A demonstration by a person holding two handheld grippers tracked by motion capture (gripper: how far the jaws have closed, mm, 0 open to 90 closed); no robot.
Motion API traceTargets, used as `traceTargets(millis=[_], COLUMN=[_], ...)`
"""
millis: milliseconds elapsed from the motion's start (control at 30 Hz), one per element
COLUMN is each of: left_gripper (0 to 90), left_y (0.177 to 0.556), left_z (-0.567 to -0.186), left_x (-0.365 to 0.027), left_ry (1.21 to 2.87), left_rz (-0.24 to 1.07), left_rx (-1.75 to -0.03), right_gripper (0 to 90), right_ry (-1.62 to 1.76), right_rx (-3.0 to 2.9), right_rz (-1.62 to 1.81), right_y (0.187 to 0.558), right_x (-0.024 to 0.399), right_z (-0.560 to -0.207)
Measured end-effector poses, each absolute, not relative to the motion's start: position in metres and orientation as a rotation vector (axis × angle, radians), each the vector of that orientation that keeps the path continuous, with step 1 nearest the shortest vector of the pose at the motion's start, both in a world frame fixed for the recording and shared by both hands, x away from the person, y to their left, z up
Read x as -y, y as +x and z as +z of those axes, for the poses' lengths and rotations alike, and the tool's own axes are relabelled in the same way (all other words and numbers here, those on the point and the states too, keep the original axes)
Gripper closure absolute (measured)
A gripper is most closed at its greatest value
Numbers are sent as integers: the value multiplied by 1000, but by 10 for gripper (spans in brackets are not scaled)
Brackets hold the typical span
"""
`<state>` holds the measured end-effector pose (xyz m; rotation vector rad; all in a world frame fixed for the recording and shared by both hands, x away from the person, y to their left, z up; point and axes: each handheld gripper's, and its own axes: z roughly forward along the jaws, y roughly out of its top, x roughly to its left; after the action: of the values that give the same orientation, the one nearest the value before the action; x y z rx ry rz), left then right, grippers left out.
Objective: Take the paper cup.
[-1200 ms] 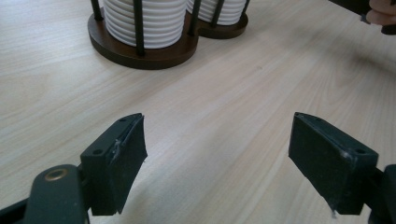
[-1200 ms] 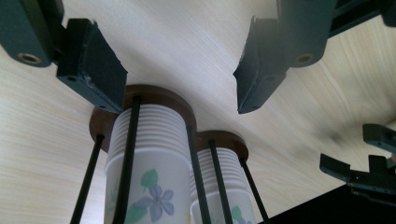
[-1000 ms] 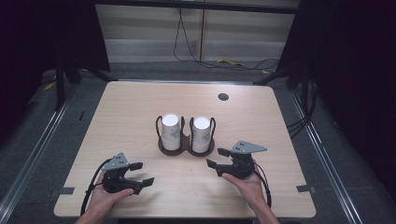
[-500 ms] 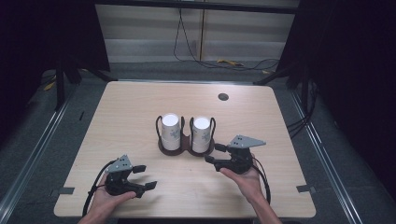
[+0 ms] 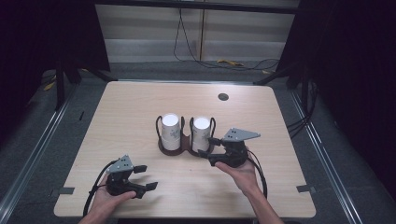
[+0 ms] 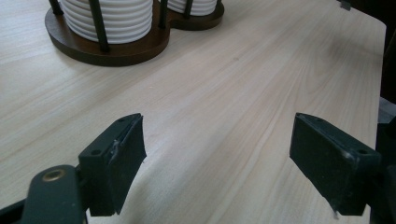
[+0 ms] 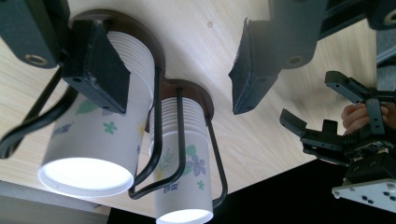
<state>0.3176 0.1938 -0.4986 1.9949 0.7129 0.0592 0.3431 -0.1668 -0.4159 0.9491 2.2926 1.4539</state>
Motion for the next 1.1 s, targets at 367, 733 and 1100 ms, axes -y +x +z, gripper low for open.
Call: traceTargets(millis=[367, 733, 1100], left_gripper=[177, 187, 186], left_y=[318, 318, 319], left_z=[-499, -497, -495], left_x=[-194, -198, -200], left_ry=[2000, 1983, 1981], left_rz=[69, 80, 98], left_rx=[-719, -728, -734], right_gripper=[360, 357, 336], right_ry=[892, 832, 803], right_rx=[-2312, -2349, -2375], right_rz=[1490, 1447, 1427], right_y=[355, 373, 397], right_x=[151, 140, 121], right_z=[-398, -374, -362])
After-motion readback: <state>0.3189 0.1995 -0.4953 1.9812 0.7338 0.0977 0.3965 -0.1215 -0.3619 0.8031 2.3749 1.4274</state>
